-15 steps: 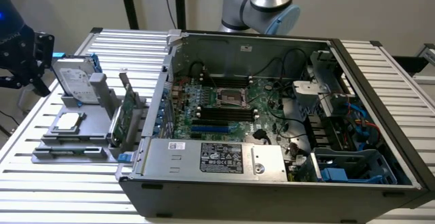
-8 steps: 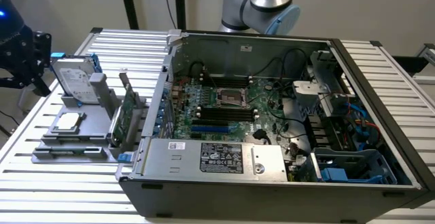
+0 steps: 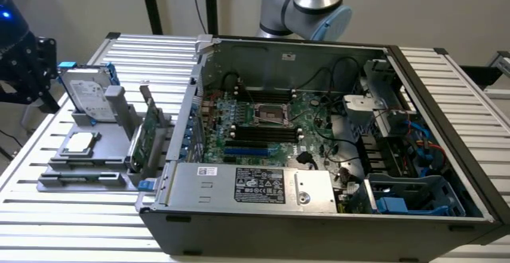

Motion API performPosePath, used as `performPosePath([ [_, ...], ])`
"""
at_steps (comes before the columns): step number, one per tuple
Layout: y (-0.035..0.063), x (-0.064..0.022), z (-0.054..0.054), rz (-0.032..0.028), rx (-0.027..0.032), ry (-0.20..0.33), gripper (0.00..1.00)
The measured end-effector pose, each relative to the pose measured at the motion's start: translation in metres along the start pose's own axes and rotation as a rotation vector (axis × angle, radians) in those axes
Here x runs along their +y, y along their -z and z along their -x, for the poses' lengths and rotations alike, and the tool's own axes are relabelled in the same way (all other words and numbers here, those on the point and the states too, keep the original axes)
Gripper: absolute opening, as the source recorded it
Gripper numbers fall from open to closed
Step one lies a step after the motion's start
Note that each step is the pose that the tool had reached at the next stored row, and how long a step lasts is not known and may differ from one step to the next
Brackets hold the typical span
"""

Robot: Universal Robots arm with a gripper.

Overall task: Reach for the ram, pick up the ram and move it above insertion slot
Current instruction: 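Pick up the ram and move it above insertion slot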

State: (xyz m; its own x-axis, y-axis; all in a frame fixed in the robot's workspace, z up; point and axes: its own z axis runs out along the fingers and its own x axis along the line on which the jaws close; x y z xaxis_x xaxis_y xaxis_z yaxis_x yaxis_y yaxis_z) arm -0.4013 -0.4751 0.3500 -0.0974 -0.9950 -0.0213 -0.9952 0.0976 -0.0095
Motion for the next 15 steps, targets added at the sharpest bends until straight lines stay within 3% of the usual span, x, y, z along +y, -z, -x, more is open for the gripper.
performPosePath([
  [11,-0.0019,0.0000,0.0000,0.0040,-0.0019,0.197,0.11],
  [15,-0.0020,0.0000,-0.0001,0.0041,-0.0020,0.203,0.11],
])
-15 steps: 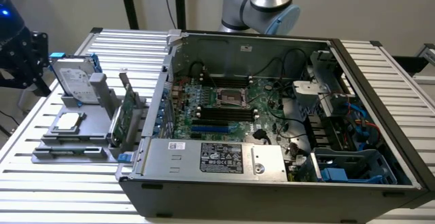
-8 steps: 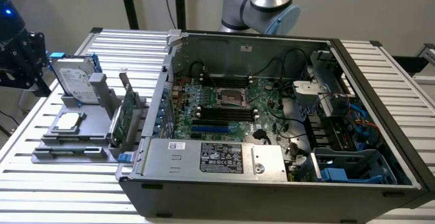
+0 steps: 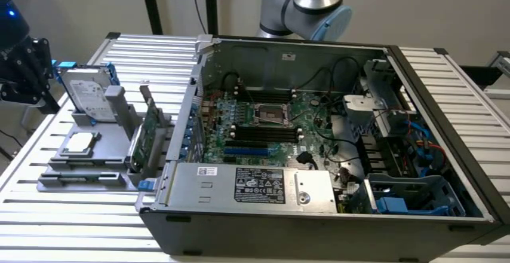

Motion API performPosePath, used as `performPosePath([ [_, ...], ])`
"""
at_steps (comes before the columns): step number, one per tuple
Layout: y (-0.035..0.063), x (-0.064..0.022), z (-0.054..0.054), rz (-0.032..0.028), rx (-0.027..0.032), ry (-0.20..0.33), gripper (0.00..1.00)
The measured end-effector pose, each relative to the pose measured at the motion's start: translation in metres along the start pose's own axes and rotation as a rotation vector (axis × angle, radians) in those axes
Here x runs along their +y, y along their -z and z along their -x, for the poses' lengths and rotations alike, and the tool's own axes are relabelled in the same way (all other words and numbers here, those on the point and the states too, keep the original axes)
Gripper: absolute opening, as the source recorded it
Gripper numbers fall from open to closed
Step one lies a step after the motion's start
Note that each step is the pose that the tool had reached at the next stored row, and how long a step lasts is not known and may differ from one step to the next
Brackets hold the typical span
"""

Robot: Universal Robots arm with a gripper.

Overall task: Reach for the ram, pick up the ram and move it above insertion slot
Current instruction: 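Pick up the ram and move it above insertion slot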

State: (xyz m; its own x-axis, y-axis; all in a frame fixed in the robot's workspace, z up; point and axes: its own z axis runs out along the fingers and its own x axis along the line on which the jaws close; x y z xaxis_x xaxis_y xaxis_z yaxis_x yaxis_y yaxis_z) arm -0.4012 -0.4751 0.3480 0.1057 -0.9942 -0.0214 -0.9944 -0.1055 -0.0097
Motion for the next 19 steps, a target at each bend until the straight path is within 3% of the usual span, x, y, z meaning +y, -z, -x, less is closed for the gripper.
performPosePath([
  [9,-0.0001,-0.0001,-0.0001,0.0002,0.0002,0.000,0.12],
  [15,-0.0027,-0.0001,-0.0004,0.0001,0.0000,0.000,0.42],
  [19,-0.0069,0.0000,-0.0009,0.0003,0.0002,0.000,0.47],
])
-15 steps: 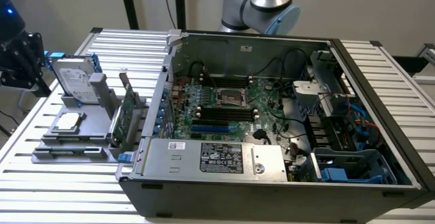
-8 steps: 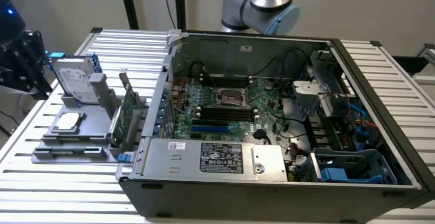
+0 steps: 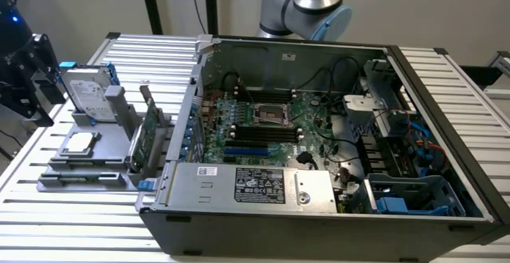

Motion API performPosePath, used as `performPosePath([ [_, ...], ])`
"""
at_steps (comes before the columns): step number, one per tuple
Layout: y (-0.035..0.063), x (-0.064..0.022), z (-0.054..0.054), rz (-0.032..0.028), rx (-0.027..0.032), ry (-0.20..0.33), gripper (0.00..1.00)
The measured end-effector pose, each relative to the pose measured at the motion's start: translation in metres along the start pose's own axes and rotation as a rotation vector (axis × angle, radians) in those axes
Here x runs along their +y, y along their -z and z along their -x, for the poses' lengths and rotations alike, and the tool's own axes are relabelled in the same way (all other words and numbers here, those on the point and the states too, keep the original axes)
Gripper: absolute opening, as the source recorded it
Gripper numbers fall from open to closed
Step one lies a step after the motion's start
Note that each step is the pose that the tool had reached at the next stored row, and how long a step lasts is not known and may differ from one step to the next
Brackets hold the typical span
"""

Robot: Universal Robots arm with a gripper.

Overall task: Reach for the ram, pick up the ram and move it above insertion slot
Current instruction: 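Pick up the ram and move it above insertion slot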

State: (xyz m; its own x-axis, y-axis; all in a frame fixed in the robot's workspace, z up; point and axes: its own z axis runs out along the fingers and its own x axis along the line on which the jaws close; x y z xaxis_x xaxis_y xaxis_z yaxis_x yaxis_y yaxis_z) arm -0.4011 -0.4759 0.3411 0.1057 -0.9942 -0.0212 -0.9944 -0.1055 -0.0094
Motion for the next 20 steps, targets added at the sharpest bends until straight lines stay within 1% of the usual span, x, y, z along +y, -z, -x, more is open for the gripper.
performPosePath([
  [1,-0.0017,0.0000,0.000,-0.0001,0.0000,0.000,0.54],
  [20,-0.0360,0.0016,-0.014,-0.0001,-0.0001,-0.001,0.54],
])
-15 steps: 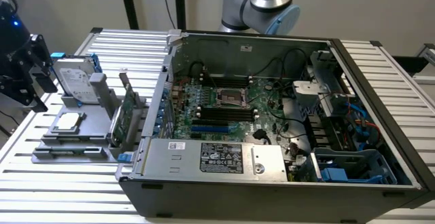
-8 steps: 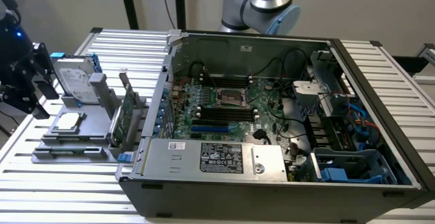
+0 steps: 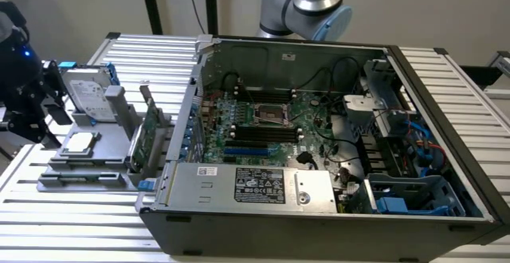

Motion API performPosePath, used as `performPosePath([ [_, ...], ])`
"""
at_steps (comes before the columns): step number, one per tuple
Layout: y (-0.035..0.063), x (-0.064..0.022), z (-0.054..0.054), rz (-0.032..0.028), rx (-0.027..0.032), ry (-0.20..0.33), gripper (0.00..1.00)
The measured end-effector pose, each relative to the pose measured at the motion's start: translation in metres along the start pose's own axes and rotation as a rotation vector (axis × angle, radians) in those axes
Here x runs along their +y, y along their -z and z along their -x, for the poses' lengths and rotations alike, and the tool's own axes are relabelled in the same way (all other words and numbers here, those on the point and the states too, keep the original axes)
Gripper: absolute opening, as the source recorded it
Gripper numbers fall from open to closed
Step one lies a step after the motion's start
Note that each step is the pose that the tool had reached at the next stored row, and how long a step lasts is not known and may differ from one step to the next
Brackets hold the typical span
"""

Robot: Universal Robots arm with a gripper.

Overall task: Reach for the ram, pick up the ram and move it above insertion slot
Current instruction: 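Pick up the ram and move it above insertion slot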

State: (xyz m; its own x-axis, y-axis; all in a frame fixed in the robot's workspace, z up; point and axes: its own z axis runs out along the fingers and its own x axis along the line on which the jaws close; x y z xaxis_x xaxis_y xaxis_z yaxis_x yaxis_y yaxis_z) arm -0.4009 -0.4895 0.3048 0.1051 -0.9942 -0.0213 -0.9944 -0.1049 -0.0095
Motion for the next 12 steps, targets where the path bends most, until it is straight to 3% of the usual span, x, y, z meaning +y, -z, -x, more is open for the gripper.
performPosePath([
  [12,-0.0217,-0.0031,-0.007,0.0002,0.0001,0.000,0.54],
])
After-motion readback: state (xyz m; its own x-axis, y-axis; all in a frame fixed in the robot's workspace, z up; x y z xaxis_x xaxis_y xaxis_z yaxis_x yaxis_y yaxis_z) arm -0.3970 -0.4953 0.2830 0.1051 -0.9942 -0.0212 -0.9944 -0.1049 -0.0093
